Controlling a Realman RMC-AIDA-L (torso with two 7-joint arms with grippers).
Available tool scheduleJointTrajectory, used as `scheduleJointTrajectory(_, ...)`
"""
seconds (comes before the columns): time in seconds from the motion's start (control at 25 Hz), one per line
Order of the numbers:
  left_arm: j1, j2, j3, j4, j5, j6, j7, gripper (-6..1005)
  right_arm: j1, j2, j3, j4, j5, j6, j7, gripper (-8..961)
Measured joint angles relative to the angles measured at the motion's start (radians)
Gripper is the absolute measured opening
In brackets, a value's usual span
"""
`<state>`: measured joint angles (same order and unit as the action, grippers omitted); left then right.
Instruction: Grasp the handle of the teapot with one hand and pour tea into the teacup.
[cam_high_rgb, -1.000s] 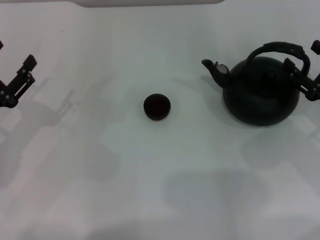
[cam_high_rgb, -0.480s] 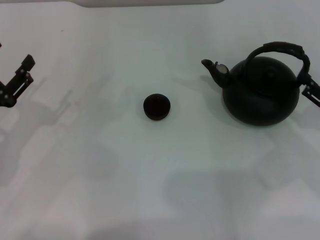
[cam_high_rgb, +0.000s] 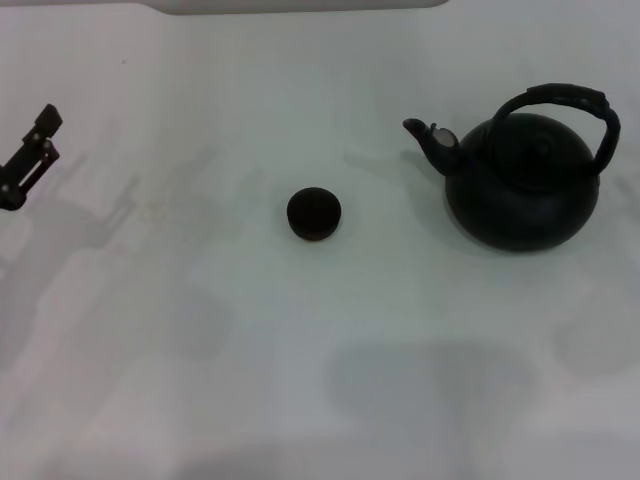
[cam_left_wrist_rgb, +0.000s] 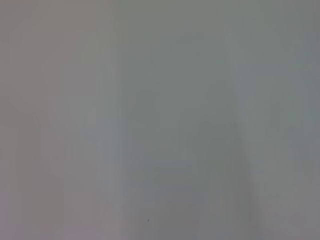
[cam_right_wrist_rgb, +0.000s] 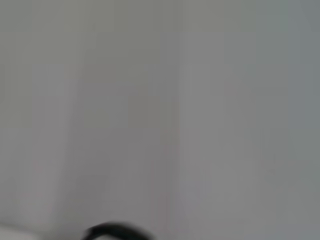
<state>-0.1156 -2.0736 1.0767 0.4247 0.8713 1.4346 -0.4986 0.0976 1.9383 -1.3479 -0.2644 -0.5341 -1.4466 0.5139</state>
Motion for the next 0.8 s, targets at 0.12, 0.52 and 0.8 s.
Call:
scheduleJointTrajectory(0.12, -0.002, 0.002, 0.000, 0.000, 0.000, 0.000, -0.033, 745, 0.024, -0.001, 0.076, 0.006, 0.003, 0.011, 0.024, 812)
scheduleJointTrajectory(0.52, 0.005, 0.002, -0.034, -0.024, 0.000, -0.014, -0.066, 745, 0.090, 0.013, 0.194, 0.002, 0.002, 0.084, 0.020, 812)
scheduleJointTrajectory(0.8, -0.009, 0.005, -0.060, -0.005, 0.005, -0.038, -0.041, 748, 0.093, 0.036, 0.289, -0.006, 0.002, 0.078, 0.019, 812)
